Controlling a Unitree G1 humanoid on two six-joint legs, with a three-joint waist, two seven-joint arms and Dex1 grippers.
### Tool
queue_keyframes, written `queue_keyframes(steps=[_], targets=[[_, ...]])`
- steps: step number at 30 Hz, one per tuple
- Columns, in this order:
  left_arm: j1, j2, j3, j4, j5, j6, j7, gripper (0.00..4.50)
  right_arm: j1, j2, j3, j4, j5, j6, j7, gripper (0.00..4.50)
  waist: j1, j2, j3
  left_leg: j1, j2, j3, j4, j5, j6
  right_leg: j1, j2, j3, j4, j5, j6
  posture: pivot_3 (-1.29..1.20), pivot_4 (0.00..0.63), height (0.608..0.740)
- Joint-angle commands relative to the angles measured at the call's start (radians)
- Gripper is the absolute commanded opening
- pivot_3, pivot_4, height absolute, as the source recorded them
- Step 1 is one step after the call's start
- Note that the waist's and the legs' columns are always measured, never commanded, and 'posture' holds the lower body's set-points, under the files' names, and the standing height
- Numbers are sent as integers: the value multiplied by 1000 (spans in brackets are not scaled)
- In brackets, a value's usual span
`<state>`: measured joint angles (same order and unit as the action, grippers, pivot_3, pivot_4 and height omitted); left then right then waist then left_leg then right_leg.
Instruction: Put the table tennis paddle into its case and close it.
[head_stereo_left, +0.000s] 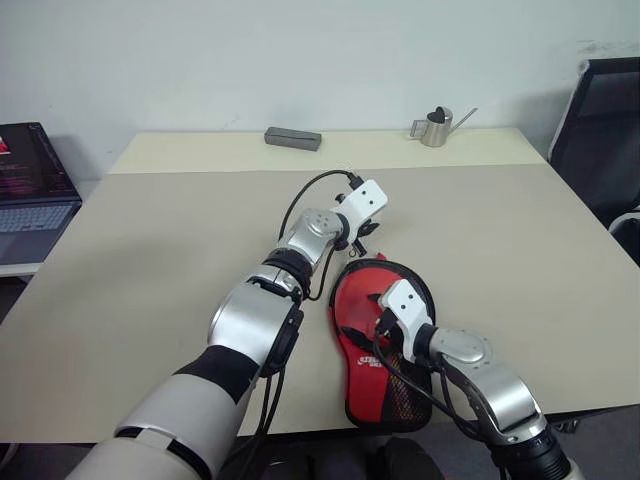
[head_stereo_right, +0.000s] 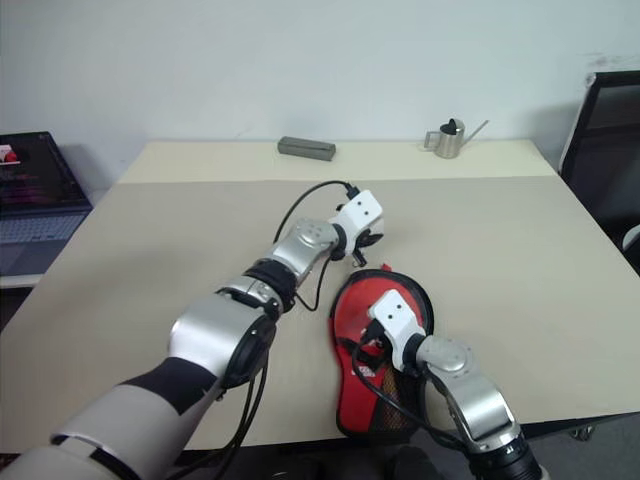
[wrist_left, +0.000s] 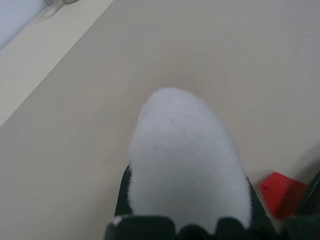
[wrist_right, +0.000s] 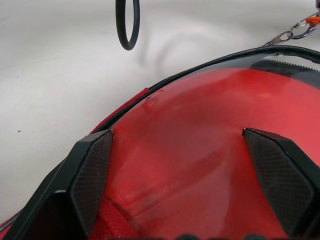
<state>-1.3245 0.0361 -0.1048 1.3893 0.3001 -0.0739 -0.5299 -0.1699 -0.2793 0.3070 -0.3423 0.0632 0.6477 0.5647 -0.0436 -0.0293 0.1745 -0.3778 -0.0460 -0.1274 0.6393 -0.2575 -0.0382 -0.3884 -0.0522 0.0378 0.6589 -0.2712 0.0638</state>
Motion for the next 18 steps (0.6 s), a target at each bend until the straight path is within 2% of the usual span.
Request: queue_keyframes(steps=[1, 9, 13, 18], targets=[[-23, -19, -9, -17, 15, -27, 9, 486, 63, -13, 88, 72, 8, 89, 20, 4500, 0, 0, 0, 0, 0, 0, 0, 0, 0, 0, 0, 0, 0, 0, 0, 0, 150, 740], [26, -64, -38, -15, 41, -18, -40, 486, 49, 4, 84, 80, 8, 87, 10, 4500, -1, 0, -1, 0, 0, 1, 0, 0, 0, 0, 0, 0, 0, 0, 0, 0, 150, 740], [53, -76, -56, -16, 54, -19, -55, 1832, 46, 12, 80, 84, 6, 83, 3, 4500, -2, 0, -1, 1, 0, 1, 0, 0, 0, 0, 0, 0, 1, 0, 0, 0, 150, 740], [71, -81, -47, -17, 46, -12, -60, 3727, 42, 18, 80, 95, 4, 77, 1, 4500, -2, 0, -5, 1, 0, 1, 0, 0, 0, 1, 0, 0, 1, 0, 0, 0, 150, 740]])
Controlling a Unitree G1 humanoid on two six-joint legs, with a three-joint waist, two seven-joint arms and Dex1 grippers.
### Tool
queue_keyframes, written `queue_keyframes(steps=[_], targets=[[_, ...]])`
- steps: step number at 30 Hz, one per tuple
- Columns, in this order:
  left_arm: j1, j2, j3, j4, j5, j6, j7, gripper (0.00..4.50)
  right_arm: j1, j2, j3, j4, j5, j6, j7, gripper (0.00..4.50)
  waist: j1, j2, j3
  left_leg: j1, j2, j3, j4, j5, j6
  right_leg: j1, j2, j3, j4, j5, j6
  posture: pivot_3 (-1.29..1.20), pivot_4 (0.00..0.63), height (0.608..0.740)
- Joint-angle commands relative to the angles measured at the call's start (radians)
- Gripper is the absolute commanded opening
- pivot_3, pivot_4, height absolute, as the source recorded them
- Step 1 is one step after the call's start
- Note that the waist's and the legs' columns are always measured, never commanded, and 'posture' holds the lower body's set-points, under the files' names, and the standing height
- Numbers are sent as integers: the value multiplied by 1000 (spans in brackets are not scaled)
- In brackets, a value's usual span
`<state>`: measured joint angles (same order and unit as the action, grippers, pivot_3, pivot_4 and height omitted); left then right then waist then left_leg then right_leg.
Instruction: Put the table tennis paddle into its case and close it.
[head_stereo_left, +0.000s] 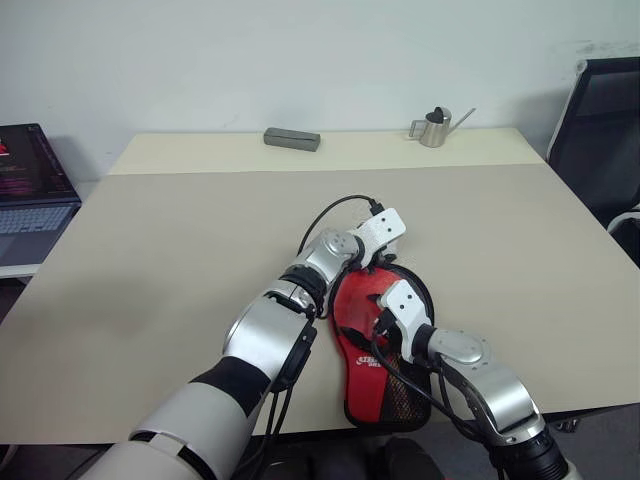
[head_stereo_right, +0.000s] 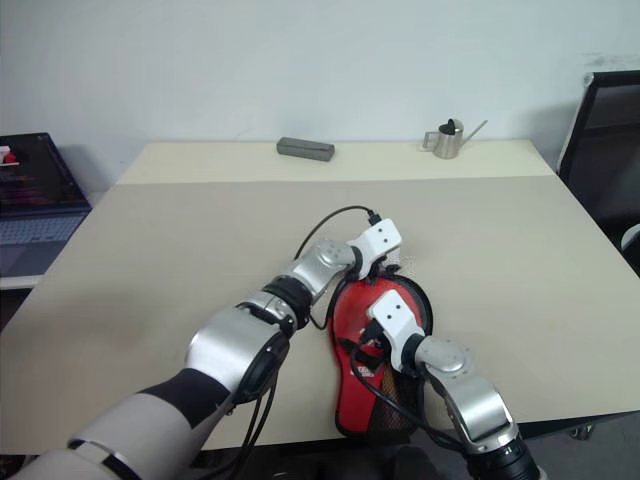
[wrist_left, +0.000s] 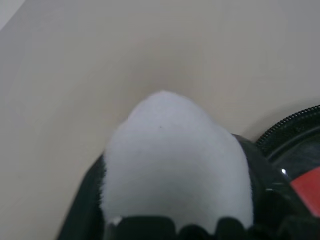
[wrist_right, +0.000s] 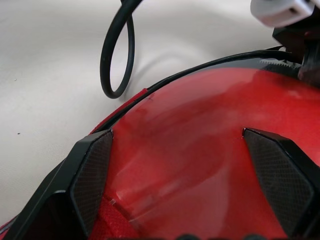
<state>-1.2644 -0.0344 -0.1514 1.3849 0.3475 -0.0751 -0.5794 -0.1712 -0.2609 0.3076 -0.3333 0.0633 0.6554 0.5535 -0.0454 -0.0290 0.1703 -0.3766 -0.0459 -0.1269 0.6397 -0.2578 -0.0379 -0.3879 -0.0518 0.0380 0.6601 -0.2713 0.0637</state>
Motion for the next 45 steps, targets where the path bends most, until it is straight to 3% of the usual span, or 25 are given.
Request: queue_keyframes(steps=[1, 2, 3, 12, 17, 28, 37, 41, 45], targets=[[12, -10, 2, -13, -4, -11, -11, 4103, 41, 0, 79, 90, 4, 67, 12, 4500, 0, 0, -2, 0, 0, 0, 0, 0, 0, 0, 0, 0, 0, 0, 0, 0, 150, 740], [11, -10, 7, -14, -8, -12, -11, 4465, 38, 1, 79, 94, 4, 65, 12, 4500, 0, 0, -2, 1, 0, 0, 0, 0, 0, 1, 0, 0, 0, 0, 0, 0, 150, 740], [10, -9, 15, -15, -16, -13, -11, 4491, 35, 2, 79, 99, 3, 62, 12, 4500, 0, 0, -3, 1, 0, 0, 0, 0, 0, 1, 0, 0, 0, 0, 0, 0, 150, 740], [-30, 39, 99, -35, -106, -46, -150, 4491, -19, 15, 73, 165, 2, 31, 20, 4500, -12, 0, -3, 5, 1, 2, 1, 0, 0, 2, 1, 1, 4, -3, 4, 0, 150, 740], [-53, 97, 116, -42, -120, -53, -143, 4491, -52, 18, 71, 209, 1, 4, 31, 4500, -15, 0, -3, 12, 1, 3, 0, 0, 0, 9, 3, 2, 4, -3, 5, 0, 150, 740], [-79, 155, 166, -59, -187, -24, -268, 4491, -120, 20, 67, 311, -6, -63, 58, 4500, -13, 0, -3, 12, 1, 2, 1, 0, 0, 10, 3, 2, 4, -3, 5, 0, 150, 740], [-40, 377, 199, -160, -278, -79, -551, 4491, -139, -20, 4, 288, 57, -74, 132, 4500, -13, 1, -3, 12, 2, 2, 1, 0, 0, 9, 3, 2, 4, -3, 4, 0, 150, 740], [48, 451, 220, -297, -371, -14, -754, 4491, -138, -33, -30, 257, 95, -74, 157, 4500, -7, 0, -3, 11, 2, 1, 1, 0, 0, 9, 1, 2, 3, -2, 3, 0, 150, 740], [207, 488, 223, -614, -498, 193, -865, 4491, -132, -49, -76, 187, 177, -44, 206, 4500, -6, 1, -1, 9, 2, 0, 1, 0, 0, 8, 1, 1, 3, 0, -1, 0, 150, 740]])
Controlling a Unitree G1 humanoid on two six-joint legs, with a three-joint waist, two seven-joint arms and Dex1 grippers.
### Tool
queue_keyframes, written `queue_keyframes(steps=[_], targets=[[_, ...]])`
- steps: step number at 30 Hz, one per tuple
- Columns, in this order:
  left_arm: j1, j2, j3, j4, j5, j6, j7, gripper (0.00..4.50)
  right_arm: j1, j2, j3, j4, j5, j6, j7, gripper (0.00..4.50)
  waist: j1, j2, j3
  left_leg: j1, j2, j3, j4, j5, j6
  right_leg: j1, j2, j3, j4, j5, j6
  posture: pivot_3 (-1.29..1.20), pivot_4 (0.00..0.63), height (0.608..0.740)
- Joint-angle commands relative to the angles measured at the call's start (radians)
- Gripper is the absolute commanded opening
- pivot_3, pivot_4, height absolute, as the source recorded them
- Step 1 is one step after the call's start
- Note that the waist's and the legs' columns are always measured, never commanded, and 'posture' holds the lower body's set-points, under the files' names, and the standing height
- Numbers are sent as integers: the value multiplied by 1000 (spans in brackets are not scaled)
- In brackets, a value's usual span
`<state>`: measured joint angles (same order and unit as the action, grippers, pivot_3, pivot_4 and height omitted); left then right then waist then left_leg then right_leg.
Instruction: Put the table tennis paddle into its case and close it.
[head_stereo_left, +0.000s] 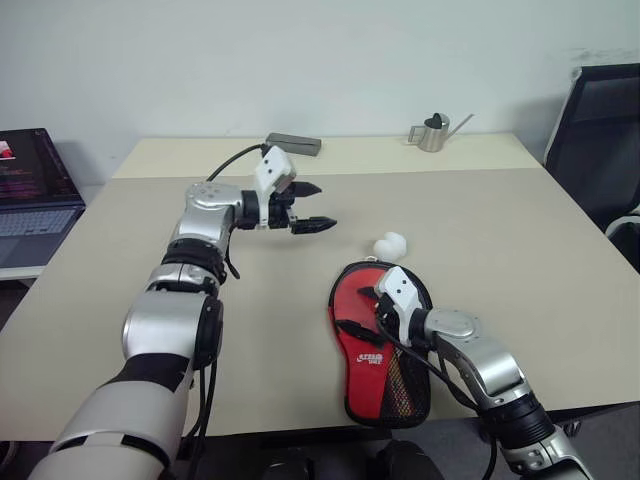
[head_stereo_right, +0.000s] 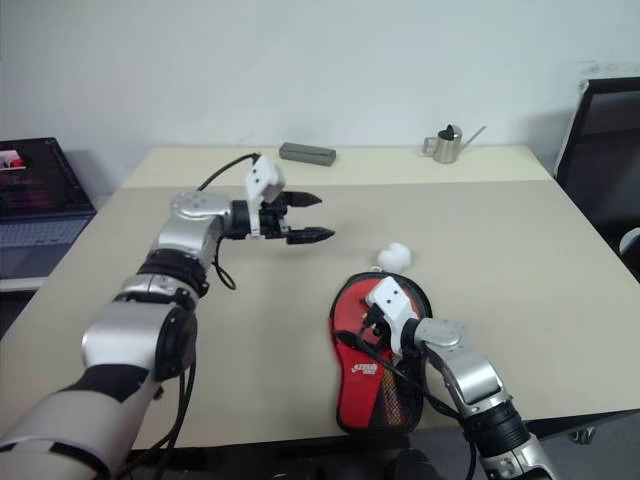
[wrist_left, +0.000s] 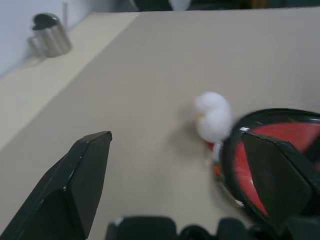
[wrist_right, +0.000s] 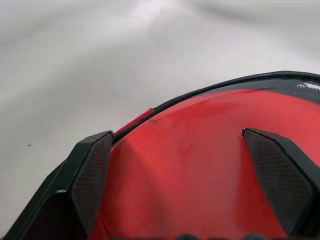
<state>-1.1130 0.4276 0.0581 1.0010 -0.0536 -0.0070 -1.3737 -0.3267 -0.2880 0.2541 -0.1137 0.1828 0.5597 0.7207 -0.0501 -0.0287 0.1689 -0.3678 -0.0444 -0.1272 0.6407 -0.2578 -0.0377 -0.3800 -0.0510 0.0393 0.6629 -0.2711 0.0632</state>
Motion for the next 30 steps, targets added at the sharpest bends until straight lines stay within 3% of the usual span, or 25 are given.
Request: queue_keyframes(steps=[1, 6, 10, 14, 19, 24, 30], targets=[[108, 38, 7, -330, -122, 178, -77, 4491, 25, -31, -36, -63, 85, 71, 51, 4500, -2, 0, 1, -1, 0, 0, 0, 0, 0, -1, 0, 0, 0, 0, 0, 0, 150, 740], [288, 58, -27, -676, -213, 366, -43, 4491, 22, -103, -108, -195, 199, 150, 98, 4500, -2, 2, 2, -13, 1, -2, 4, 0, 0, -12, 0, -1, 1, 1, -1, 0, 150, 740], [363, 41, -71, -821, -242, 421, 3, 4491, 16, -217, -217, -305, 323, 243, 147, 4500, 7, 3, 3, -14, 0, -2, 4, 0, 0, -12, -1, -1, 0, 1, -2, 0, 150, 740], [380, 11, -114, -858, -244, 419, 53, 4491, 2, -324, -325, -336, 439, 327, 180, 4500, 20, 3, 4, -14, 0, -3, 4, 0, 0, -10, -1, -3, -1, 1, -2, 0, 150, 740], [438, -46, -190, -902, -231, 369, 97, 4491, -26, -443, -451, -277, 476, 346, 174, 4500, 20, 3, 5, -14, -1, -2, 4, 0, 1, -10, -2, -2, -2, 1, -2, 0, 150, 740], [528, -109, -235, -937, -242, 366, 158, 4491, -41, -474, -507, -247, 498, 345, 145, 4500, 19, 3, 5, -14, 0, -1, 3, -1, 1, -10, -2, -1, -3, 1, -2, 0, 150, 740], [518, -154, -302, -820, -180, 273, 182, 4491, -62, -505, -500, -234, 506, 344, 149, 4500, 22, 3, 5, -14, -1, 0, 4, -1, 1, -9, -2, -1, -2, 1, -2, 0, 150, 740]])
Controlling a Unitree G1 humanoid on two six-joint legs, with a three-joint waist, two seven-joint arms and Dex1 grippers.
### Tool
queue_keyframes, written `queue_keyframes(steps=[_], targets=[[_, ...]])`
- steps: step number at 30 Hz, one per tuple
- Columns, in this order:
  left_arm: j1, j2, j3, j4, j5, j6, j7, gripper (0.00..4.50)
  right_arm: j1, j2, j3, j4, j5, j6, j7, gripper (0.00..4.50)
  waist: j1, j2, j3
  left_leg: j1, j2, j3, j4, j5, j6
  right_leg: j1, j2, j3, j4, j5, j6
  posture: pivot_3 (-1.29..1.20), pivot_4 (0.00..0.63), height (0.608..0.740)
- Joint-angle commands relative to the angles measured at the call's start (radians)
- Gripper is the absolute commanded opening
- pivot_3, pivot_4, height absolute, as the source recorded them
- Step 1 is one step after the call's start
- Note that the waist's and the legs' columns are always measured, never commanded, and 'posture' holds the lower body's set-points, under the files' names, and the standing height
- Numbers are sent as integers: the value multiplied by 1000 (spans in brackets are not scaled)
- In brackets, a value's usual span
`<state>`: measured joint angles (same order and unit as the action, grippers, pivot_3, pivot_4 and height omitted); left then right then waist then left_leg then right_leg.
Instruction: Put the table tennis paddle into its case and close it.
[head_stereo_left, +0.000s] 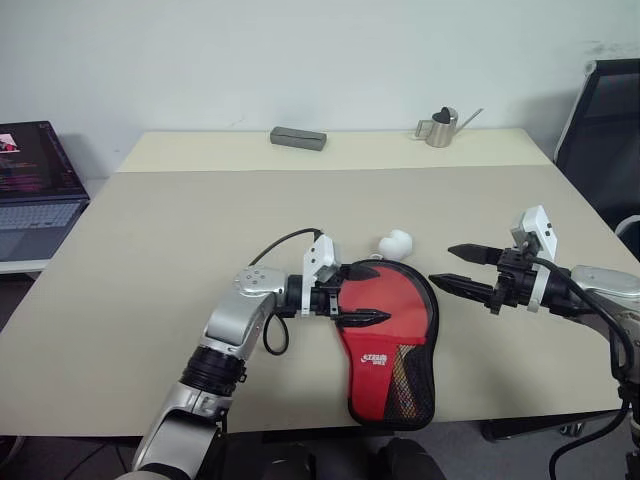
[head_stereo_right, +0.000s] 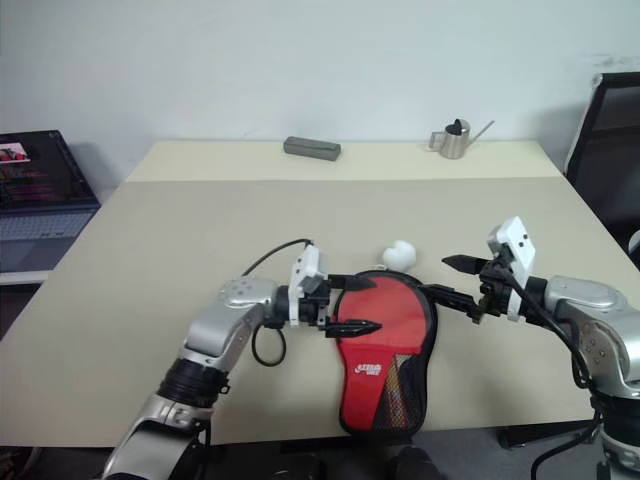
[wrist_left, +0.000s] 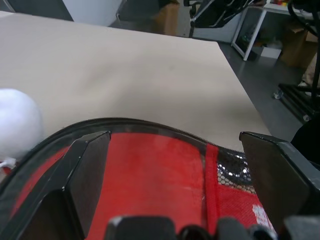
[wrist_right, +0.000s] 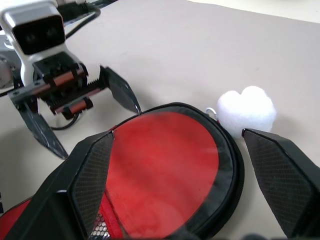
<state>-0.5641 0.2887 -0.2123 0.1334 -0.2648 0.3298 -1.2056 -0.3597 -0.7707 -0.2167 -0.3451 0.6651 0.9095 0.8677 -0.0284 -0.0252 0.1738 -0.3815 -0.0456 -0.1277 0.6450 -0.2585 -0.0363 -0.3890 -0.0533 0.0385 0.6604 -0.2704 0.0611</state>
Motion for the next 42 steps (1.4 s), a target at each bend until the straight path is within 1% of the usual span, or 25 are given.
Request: queue_keyframes(steps=[1, 5, 9, 15, 20, 23, 26, 31, 33, 42], targets=[[-42, -22, -40, 79, 46, -85, 22, 4491, -34, -26, -24, 1, 24, -6, 3, 4500, 1, 0, 0, 0, 0, 0, 0, 0, 0, 0, 0, 0, 0, 0, 0, 0, 150, 740], [-82, -41, -71, 187, 92, -165, 33, 4491, -60, -36, 1, 22, 9, -21, 8, 4500, 0, 0, 0, 0, 0, 0, 0, 0, 0, 0, 0, 0, 0, 0, 0, 0, 150, 740], [-104, -81, -60, 283, 111, -218, 84, 4491, -100, -35, 23, 52, -5, -38, 9, 4500, 0, 0, 0, 0, 0, 1, 0, 0, 0, 0, 0, 0, 0, 0, 0, 0, 150, 740], [-90, -113, -80, 333, 138, -265, 89, 4491, -153, -28, 80, 95, -37, -76, 27, 4500, -2, 0, 0, 0, 0, 1, 0, 0, 0, 0, 0, 0, 0, 0, 0, 0, 150, 740], [-64, -115, -96, 368, 169, -300, 92, 4491, -295, 32, 170, 251, -133, -155, 5, 4500, -3, 0, 0, 1, 0, 3, 0, 0, 0, 0, 0, 2, 1, 0, 0, 0, 150, 740], [-61, -119, -101, 381, 178, -312, 95, 4491, -376, 92, 233, 368, -190, -174, -10, 4500, -1, 1, 0, 1, 0, 1, 0, 0, 0, 0, 0, 1, 1, 0, 0, 0, 150, 740], [-62, -122, -103, 390, 184, -322, 98, 4491, -437, 151, 270, 470, -231, -175, -26, 4500, -1, 1, -1, 1, 0, 2, 0, 0, 0, 0, 0, 2, 1, 1, -1, 0, 150, 740], [-66, -125, -100, 397, 186, -330, 103, 4491, -520, 242, 279, 643, -292, -200, -79, 4500, -1, 2, -1, 1, 0, 1, 0, 0, 0, 0, 0, 1, 1, 1, -1, 0, 150, 740], [-65, -126, -102, 398, 188, -330, 104, 4491, -547, 273, 286, 724, -332, -243, -99, 4500, -1, 2, -1, 1, 0, 1, 0, 0, 0, 0, 0, 1, 1, 1, -1, 0, 150, 740], [-62, -134, -106, 397, 190, -332, 109, 4491, -611, 350, 296, 1000, -438, -381, -98, 4500, -2, 3, -2, 2, -1, 2, 0, 0, 0, -1, 0, 2, 2, 1, -1, 0, 150, 740]])
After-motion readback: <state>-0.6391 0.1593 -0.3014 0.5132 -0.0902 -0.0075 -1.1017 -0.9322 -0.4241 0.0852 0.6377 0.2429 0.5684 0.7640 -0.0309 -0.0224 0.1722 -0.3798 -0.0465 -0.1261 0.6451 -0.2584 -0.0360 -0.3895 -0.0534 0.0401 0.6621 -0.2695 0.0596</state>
